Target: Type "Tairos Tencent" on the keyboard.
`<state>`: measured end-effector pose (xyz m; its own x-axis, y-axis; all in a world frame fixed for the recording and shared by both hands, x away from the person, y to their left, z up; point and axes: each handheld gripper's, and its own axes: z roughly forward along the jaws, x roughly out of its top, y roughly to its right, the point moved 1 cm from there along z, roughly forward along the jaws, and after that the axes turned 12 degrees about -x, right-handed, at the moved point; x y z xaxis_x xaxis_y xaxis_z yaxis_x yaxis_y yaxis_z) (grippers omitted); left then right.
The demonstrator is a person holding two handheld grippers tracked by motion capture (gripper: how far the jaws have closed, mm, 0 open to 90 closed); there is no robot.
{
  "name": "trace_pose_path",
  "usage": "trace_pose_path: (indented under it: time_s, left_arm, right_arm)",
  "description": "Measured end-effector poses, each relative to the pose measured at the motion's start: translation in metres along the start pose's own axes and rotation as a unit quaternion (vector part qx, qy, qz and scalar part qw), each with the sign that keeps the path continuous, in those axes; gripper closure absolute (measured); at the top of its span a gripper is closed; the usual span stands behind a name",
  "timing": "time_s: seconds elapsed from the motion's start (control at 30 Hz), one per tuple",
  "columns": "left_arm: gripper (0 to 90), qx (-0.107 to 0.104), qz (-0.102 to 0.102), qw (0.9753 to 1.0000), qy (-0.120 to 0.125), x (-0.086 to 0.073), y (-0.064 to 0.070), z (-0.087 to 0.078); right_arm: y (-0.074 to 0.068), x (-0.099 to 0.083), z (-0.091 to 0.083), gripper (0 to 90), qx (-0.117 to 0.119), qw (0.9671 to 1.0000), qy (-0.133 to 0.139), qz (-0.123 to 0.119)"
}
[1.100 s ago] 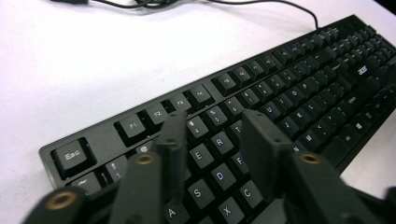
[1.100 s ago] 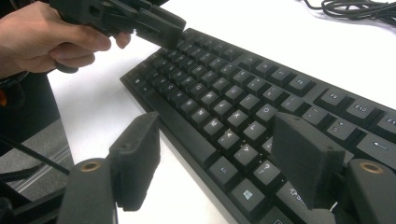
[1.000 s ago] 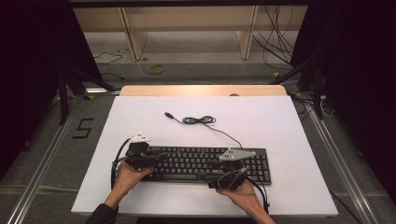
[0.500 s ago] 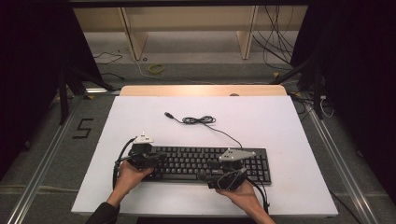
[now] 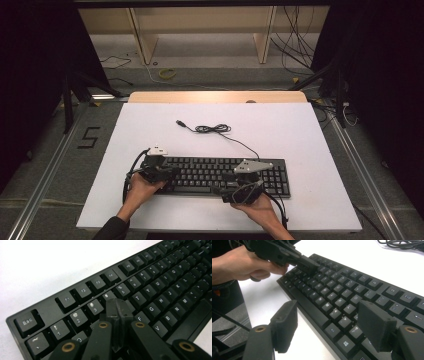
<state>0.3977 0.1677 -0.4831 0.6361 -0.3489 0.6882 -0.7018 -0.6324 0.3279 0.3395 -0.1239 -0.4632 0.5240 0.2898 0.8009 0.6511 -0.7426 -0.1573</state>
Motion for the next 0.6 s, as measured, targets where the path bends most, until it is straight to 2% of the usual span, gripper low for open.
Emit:
trace_pose_path:
  time_s: [0.13, 0.4, 0.6]
  left_arm:
    - [89.2, 0.002, -0.01, 0.9999, 0.003, -0.001, 0.0, 0.001]
    - [88.5, -0.003, -0.012, 0.9999, 0.01, -0.001, 0.0, -0.001]
    - [78.7, -0.015, -0.012, 0.9991, 0.037, -0.001, 0.003, -0.009]
  right_arm:
    - [0.0, 0.0, 0.0, 33.6, 0.0, 1.0, 0.0, 0.0]
    - [-0.002, 0.001, 0.0, 33.7, -0.001, 1.0, 0.001, -0.003]
    - [-0.001, 0.002, 0.001, 34.3, -0.001, 1.0, 0.003, 0.0]
